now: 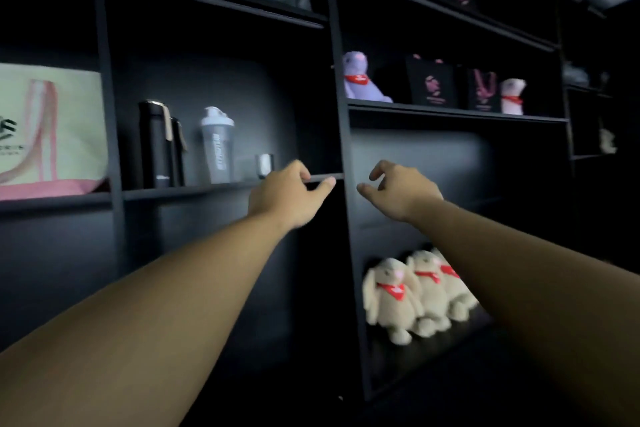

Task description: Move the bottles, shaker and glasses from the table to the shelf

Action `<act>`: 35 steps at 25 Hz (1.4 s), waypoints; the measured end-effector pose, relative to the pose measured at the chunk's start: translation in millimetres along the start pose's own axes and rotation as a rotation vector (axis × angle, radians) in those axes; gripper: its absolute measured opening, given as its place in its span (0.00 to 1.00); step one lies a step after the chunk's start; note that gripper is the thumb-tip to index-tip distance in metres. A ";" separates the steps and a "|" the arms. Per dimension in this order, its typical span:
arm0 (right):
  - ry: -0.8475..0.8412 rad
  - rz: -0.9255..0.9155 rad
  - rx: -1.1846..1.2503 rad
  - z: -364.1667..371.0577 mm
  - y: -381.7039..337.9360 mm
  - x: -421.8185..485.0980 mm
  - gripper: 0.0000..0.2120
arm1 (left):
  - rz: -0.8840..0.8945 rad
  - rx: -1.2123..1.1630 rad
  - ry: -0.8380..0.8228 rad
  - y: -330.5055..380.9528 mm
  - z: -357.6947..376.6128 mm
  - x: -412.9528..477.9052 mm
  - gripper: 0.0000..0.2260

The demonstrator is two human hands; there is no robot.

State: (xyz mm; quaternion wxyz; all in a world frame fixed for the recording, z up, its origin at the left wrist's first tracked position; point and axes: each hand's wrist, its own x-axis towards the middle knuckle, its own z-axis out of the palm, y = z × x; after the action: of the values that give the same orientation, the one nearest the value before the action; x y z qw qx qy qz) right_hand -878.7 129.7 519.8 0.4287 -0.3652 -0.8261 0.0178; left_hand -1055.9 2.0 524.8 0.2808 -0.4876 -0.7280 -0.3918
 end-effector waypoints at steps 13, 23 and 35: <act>-0.006 0.501 -0.528 -295.3 220.9 -338.6 0.23 | 0.162 -0.598 -0.441 324.3 67.2 -262.9 0.23; -0.059 0.629 -0.631 -396.8 457.2 -494.8 0.22 | -0.021 -0.754 -0.818 574.9 191.5 -429.1 0.26; -0.544 0.765 -0.439 -254.5 748.6 -622.9 0.30 | -1.156 -0.936 -1.391 671.5 441.6 -657.3 0.37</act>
State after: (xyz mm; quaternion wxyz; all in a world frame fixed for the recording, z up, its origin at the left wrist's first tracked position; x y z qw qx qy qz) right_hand -27.0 220.5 -9.0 0.0745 -0.7047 -0.6993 0.0938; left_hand -202.1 198.8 -32.3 -0.6558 -0.2417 -0.6278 -0.3427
